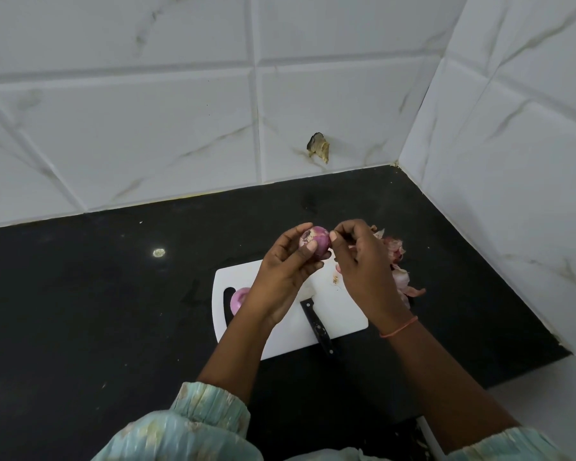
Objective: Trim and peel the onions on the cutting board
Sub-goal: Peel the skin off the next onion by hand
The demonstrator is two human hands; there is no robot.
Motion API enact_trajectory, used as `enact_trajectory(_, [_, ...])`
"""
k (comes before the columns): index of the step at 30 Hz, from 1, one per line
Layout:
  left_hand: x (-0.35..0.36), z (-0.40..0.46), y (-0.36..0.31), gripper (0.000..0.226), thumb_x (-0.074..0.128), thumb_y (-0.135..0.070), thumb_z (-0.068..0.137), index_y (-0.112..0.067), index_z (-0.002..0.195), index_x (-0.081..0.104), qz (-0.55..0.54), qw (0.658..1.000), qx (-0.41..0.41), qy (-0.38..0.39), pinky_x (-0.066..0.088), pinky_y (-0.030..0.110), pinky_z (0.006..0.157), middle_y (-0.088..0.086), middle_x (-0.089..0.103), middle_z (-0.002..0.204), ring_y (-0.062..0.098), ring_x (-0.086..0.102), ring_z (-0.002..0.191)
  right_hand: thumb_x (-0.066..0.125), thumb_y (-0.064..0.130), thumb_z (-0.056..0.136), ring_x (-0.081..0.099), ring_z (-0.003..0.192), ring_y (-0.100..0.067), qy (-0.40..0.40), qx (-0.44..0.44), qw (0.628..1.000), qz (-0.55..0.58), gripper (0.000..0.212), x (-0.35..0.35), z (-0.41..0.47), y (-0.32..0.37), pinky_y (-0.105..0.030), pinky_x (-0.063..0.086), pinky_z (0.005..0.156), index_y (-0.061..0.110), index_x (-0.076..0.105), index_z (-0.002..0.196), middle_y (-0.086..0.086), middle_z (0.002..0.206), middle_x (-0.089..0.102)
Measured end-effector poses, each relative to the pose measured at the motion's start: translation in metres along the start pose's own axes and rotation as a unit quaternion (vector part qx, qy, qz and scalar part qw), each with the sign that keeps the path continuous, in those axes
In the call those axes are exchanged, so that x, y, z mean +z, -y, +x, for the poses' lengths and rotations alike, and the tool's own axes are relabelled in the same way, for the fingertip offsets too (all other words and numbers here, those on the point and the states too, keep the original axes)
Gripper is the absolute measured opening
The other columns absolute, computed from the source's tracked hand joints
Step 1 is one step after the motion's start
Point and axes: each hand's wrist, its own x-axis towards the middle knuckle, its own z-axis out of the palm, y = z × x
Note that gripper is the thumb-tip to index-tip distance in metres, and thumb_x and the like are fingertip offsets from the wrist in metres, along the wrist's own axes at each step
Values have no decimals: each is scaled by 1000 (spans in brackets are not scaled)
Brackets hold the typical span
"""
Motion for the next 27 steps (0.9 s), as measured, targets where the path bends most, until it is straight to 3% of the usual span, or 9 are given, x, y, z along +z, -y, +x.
enact_trajectory(3, [2, 0, 2, 28, 52, -18, 100, -12, 125, 61, -61, 996, -58, -14, 56, 22, 70, 9, 71, 100, 14, 65, 77, 53, 23, 99, 63, 87, -10, -8, 41, 999, 30, 10, -1, -1, -7, -24, 55, 73, 14, 56, 102, 1, 93, 63])
enact_trajectory(6, [2, 0, 2, 30, 43, -15, 102, -8, 125, 61, -101, 991, -91, -18, 52, 20, 63, 10, 72, 99, 13, 57, 71, 59, 19, 95, 64, 80, -9, -39, 63, 996, 41, 7, -7, 1, -10, -17, 53, 68, 12, 59, 95, -1, 86, 65])
enact_trajectory(10, [0, 1, 2, 35, 48, -13, 99, -10, 132, 59, -109, 991, -82, -9, 56, 23, 71, 18, 63, 128, 16, 61, 78, 68, 10, 88, 62, 76, 0, -99, 120, 988, 9, 9, -18, 3, -28, -13, 51, 72, 15, 61, 88, 10, 82, 63])
enact_trajectory(14, [2, 0, -1, 34, 54, -11, 97, -10, 131, 58, -132, 987, -87, -14, 60, 29, 81, 20, 62, 128, 30, 70, 101, 64, 9, 92, 61, 94, -9, -45, 172, 978, -106, 10, -21, 2, -59, -9, 41, 71, 17, 67, 98, 4, 98, 64])
enact_trajectory(18, [7, 0, 0, 28, 48, -13, 101, -7, 127, 56, -156, 983, -97, -15, 59, 33, 84, 23, 62, 127, 38, 66, 111, 60, 22, 95, 60, 103, -10, -47, 83, 995, -32, 19, -16, -4, -37, -22, 49, 85, 15, 67, 110, 2, 108, 65])
enact_trajectory(23, [10, 0, 3, 38, 52, -15, 99, -7, 137, 53, -81, 994, -67, 3, 49, 38, 104, 19, 62, 131, 31, 62, 121, 70, 28, 87, 63, 98, -4, -9, 8, 998, 55, 23, -3, -5, 1, -14, 50, 82, 19, 67, 109, 7, 103, 67])
enact_trajectory(27, [11, -1, 1, 39, 53, -12, 98, -11, 137, 52, -76, 996, -43, -2, 50, 37, 103, 16, 62, 131, 29, 62, 120, 71, 20, 87, 63, 93, -2, -31, 1, 997, 77, 13, 0, -5, 9, -10, 48, 80, 18, 67, 100, 9, 96, 67])
